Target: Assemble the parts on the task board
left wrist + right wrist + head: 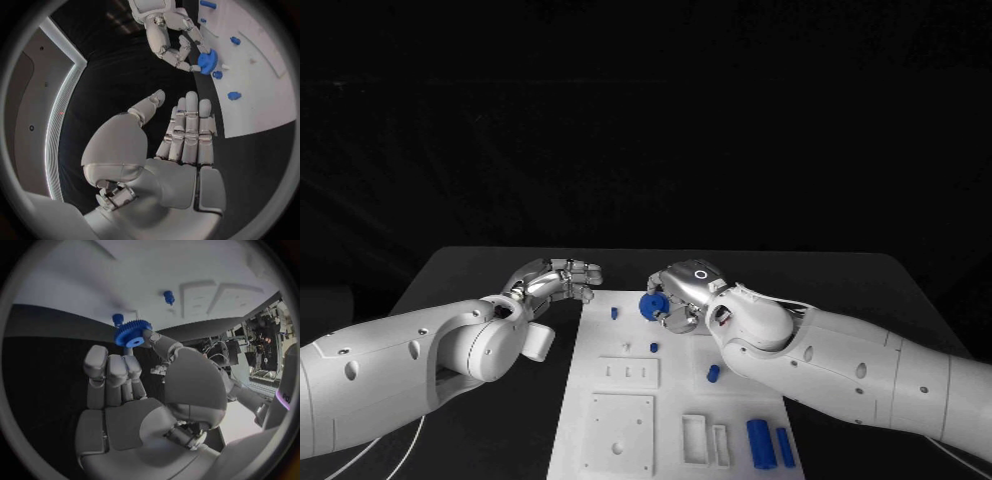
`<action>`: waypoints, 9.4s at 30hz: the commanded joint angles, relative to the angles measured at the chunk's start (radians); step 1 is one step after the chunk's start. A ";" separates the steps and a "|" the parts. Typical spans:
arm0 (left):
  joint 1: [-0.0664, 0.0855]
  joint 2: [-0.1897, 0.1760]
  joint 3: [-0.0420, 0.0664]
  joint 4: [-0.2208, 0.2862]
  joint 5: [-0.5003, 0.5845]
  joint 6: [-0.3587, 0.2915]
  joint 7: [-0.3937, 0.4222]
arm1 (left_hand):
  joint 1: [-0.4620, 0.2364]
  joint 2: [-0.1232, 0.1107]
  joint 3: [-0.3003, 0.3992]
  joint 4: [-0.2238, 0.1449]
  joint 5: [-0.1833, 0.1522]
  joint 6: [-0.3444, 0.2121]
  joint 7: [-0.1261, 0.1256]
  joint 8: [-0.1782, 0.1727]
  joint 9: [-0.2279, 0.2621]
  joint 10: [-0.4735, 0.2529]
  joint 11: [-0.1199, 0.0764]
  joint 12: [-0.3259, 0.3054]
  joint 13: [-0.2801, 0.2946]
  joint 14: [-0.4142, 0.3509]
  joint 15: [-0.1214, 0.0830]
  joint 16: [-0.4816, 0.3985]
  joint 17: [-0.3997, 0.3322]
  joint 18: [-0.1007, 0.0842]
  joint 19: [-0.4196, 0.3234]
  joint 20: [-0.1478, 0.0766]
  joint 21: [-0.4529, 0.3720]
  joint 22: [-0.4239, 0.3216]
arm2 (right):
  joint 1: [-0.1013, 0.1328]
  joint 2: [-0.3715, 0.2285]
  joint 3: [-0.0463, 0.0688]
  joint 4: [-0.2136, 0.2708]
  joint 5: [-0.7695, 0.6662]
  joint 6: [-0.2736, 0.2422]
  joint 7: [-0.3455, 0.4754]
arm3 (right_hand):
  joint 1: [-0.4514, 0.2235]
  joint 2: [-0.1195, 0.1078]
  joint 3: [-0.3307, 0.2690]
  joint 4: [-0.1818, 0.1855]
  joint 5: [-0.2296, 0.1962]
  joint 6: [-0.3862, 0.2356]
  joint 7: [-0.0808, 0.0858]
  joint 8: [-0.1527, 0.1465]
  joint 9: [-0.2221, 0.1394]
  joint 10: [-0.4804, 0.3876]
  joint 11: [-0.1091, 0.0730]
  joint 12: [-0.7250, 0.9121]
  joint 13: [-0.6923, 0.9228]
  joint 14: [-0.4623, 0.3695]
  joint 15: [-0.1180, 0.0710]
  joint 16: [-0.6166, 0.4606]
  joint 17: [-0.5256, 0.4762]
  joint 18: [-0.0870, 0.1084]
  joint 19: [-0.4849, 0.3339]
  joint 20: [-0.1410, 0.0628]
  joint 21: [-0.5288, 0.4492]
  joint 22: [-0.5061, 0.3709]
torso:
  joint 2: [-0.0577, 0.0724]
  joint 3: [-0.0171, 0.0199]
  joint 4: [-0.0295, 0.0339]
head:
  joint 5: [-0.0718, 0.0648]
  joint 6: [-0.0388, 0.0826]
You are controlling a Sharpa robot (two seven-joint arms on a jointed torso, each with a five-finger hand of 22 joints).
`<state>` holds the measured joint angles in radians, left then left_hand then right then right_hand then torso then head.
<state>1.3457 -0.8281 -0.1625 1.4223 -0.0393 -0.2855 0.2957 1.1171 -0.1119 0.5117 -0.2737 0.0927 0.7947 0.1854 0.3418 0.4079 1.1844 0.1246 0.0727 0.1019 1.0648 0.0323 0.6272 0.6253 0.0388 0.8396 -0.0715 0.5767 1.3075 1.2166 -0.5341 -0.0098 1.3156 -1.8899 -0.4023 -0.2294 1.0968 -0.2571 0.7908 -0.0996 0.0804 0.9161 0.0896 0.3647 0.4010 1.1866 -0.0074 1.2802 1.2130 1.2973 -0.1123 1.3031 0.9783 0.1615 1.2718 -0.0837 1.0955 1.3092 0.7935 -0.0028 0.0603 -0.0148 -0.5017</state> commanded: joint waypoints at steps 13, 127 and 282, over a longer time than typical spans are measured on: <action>0.003 0.012 0.001 -0.002 -0.004 0.006 0.005 | -0.005 -0.001 0.005 -0.004 0.008 -0.001 0.002 -0.003 -0.001 -0.001 0.006 -0.004 -0.001 -0.006 -0.002 -0.004 0.002 0.015 -0.007 0.003 0.007 0.017 | -0.001 0.056 -0.027 -0.046 -0.039 0.003 0.007 | 0.000 -0.013 0.008 0.000 -0.003 0.072 0.014 -0.001 0.029 -0.011 -0.001 -0.012 -0.007 0.002 -0.003 -0.005 0.002 0.100 0.003 -0.006 0.006 0.013 | 0.001 0.0014 0.0018 | 0.006 -0.008; 0.002 0.006 0.001 -0.050 -0.014 0.028 0.027 | -0.006 0.012 0.007 -0.004 0.006 0.005 -0.001 0.004 -0.002 0.020 -0.002 0.006 0.007 -0.002 -0.004 -0.003 0.005 0.015 -0.008 0.002 0.013 0.016 | -0.004 -0.266 0.046 -0.194 0.746 0.104 0.480 | -0.050 0.073 -0.375 -0.192 0.113 -0.064 0.054 -0.054 0.021 -0.112 0.038 -0.079 -0.062 -0.010 0.032 -0.040 0.050 0.100 -0.047 -0.015 -0.002 0.015 | -0.007 0.0272 -0.0321 | 0.006 0.018; 0.019 0.140 -0.001 -0.010 -0.209 -0.048 -0.355 | -0.252 -0.123 -0.001 0.242 -0.043 0.087 -0.035 0.007 -0.020 0.161 -0.071 0.044 0.138 0.014 -0.048 0.112 0.055 0.012 0.015 -0.044 0.081 0.012 | 0.024 -0.067 0.044 0.101 0.383 0.072 -0.107 | 0.023 0.100 0.005 -0.106 -0.021 0.123 0.000 0.005 0.029 -0.069 -0.014 -0.076 -0.049 0.011 -0.015 -0.068 0.075 0.100 -0.026 -0.004 0.008 0.004 | -0.069 0.0107 -0.0403 | 0.048 -0.012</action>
<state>1.3625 -0.6891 -0.1644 1.4124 -0.2364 -0.2939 -0.0245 0.8657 -0.2289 0.5102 -0.0357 0.0532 0.8893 0.1479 0.3530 0.3887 1.3519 0.0535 0.1229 0.2396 1.0841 -0.0160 0.7434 0.6808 0.0454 0.8594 -0.1092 0.6641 1.3073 1.2391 -0.6048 0.0345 1.4105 -1.4622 -0.3449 -0.2947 1.1165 -0.1479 0.7909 -0.2044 0.0531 0.9888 0.0496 0.3657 0.4152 1.1117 -0.0216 1.2042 1.1625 1.3061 -0.1213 1.2411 1.0547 0.1751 1.2382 -0.0895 1.1035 1.3092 0.7274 0.0082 0.0181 0.0312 -0.5142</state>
